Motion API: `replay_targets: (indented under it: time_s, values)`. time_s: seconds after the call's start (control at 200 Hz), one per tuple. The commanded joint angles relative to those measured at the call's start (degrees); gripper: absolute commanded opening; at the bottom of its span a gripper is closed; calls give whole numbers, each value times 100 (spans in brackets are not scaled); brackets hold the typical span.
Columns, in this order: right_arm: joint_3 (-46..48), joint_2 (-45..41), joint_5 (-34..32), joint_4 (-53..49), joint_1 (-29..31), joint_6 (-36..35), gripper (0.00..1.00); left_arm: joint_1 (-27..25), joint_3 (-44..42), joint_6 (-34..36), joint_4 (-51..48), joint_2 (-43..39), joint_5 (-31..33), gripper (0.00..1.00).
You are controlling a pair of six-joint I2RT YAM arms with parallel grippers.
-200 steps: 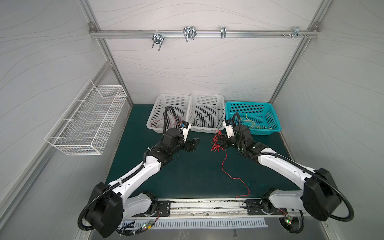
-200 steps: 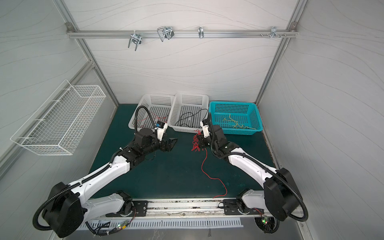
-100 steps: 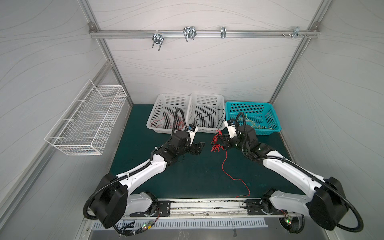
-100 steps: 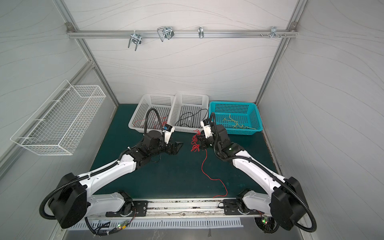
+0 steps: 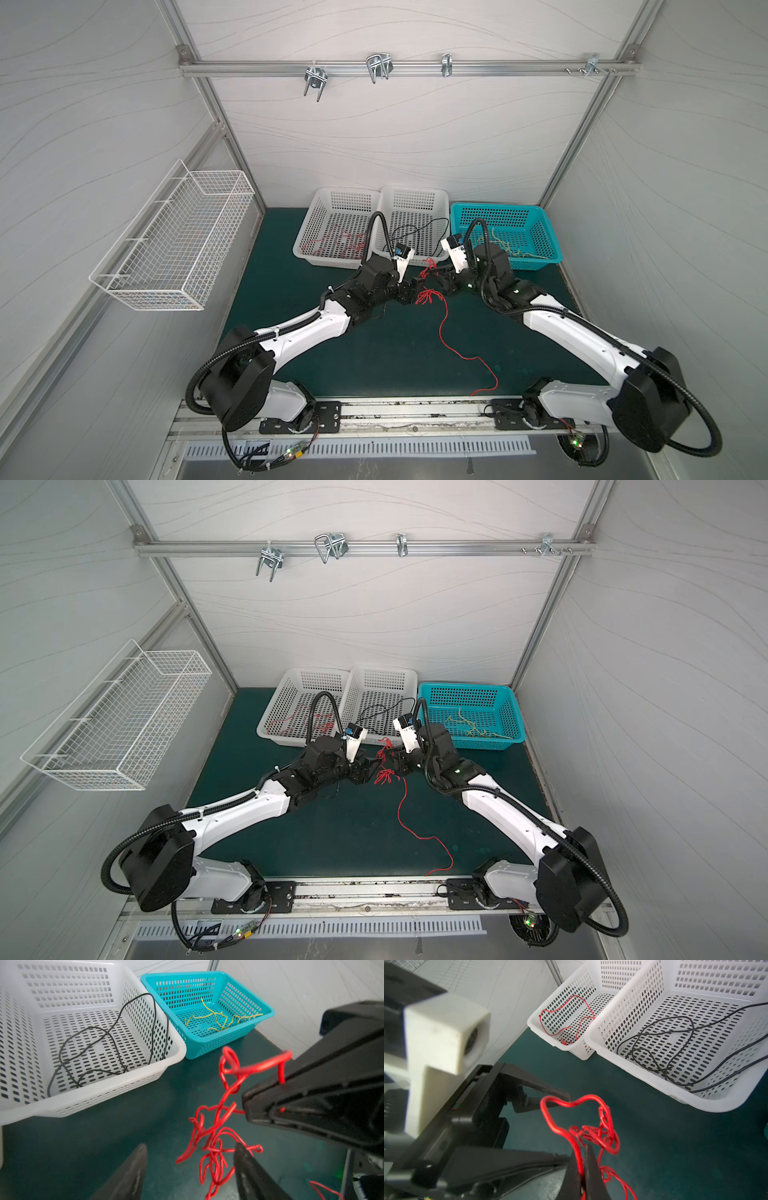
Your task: Untangle the cables
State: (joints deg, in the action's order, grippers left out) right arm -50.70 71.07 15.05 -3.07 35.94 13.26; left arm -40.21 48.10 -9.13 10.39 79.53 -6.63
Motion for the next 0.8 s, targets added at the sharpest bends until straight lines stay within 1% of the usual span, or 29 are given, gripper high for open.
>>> replay_targets:
  time_s: [0.0,0.055,0.115,0.18,0.245,0.34,0.415,0.56,0.795]
  values:
    - [-263,162,127,51,29,-254,0,-22,347,153,538,127,21,54]
    - [-366,258,104,76,27,-311,0,-16,417,212,556,184,74,43]
    - [-517,390,129,122,26,-374,0,-14,503,273,555,257,147,27]
    - [-718,557,201,127,21,-457,0,-6,592,345,536,315,234,17]
    - [-923,755,283,106,10,-524,0,-6,664,406,538,352,341,0]
    - [-1118,1000,338,121,2,-552,0,-8,697,460,500,354,549,0]
    - [-1153,1121,244,183,-16,-502,0,-8,637,494,501,312,719,0]
    - [-1020,1175,-308,247,-154,-249,0,19,453,551,465,176,1238,0]
    - [-529,872,-895,118,-705,297,0,436,-9,212,427,-259,1443,0]
